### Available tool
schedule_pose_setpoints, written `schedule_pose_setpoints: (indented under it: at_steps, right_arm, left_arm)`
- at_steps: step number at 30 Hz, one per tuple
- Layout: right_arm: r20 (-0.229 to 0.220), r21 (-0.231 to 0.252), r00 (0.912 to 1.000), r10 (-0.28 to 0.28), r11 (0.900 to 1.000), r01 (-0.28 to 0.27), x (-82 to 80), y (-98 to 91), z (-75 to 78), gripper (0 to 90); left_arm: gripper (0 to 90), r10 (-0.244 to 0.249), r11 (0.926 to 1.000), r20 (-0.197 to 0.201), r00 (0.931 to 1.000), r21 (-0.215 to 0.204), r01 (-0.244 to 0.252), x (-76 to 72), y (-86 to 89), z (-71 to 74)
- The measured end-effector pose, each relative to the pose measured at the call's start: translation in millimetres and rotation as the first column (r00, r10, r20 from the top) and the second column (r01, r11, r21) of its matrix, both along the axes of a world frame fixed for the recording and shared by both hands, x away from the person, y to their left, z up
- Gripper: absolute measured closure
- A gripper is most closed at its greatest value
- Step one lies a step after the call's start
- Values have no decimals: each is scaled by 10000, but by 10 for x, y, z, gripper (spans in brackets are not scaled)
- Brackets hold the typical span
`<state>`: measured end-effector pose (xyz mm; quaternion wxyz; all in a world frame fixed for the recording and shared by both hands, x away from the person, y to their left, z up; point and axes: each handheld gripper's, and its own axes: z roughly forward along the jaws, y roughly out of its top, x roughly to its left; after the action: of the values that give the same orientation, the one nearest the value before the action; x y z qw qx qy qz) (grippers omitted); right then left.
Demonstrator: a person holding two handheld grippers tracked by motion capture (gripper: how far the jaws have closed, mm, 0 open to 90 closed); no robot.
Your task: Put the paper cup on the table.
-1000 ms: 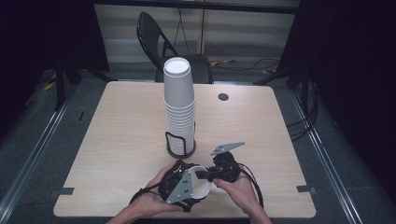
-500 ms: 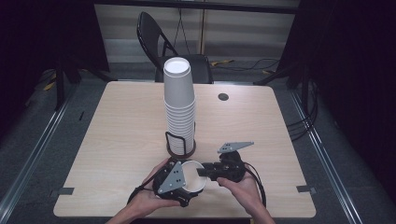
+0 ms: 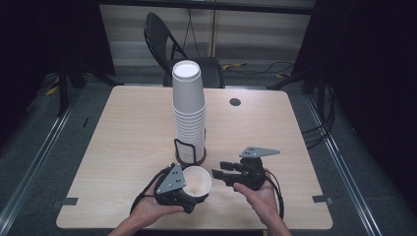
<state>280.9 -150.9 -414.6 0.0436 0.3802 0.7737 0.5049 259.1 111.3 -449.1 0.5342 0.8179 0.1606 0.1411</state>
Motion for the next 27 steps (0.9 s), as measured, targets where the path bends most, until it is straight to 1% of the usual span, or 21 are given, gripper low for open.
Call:
schedule_pose_setpoints:
  at_steps: [3,6,8,10,12,14,16,17,18,22,23,25,27]
  right_arm:
    - [115,27,9991,-398,9992,398,8,-45,6,402]
    - [200,-61,9967,-785,9969,787,11,-85,0,347]
    - [253,-117,9932,-1135,9934,1139,15,-115,-13,349]
    - [264,-68,9909,-1320,9912,1322,23,-143,-34,345]
    - [271,-157,9880,-1520,9882,1525,31,-171,-50,344]
    - [277,-231,9862,-1629,9863,1636,39,-194,-62,331]
    - [214,-524,9831,-1817,9818,1826,42,-207,-68,330]
    - [275,-685,9818,-1879,9795,1893,40,-209,-70,327]
    - [306,-739,9807,-1931,9780,1949,38,-211,-71,325]
    - [302,-834,9781,-2060,9746,2078,37,-217,-71,283]
    - [290,-829,9768,-2120,9734,2137,39,-220,-74,265]
    - [323,-859,9741,-2240,9703,2260,41,-230,-85,237]
    - [298,-862,9716,-2349,9678,2366,43,-249,-95,217]
  left_arm:
    - [107,233,9995,-169,9996,-219,-236,32,86,18]
    - [107,605,9974,-242,9979,-387,-614,68,166,39]
    - [107,723,9957,-364,9967,-551,-742,85,220,61]
    - [107,857,9940,-348,9957,-647,-878,103,275,92]
    - [107,940,9912,-438,9946,-891,-976,127,326,119]
    - [107,1097,9888,-486,9928,-965,-1140,151,376,138]
    - [107,1464,9833,-432,9883,-1030,-1502,172,428,155]
    - [108,1560,9811,-447,9868,-1084,-1600,187,455,159]
    - [108,1614,9795,-491,9857,-1137,-1660,200,483,166]
    - [108,1892,9734,-455,9809,-1230,-1935,244,612,208]
    - [108,1889,9719,-534,9805,-1329,-1944,254,645,220]
    - [108,2124,9656,-479,9760,-1431,-2171,267,715,252]
    - [107,2335,9584,-507,9710,-1564,-2386,284,784,283]
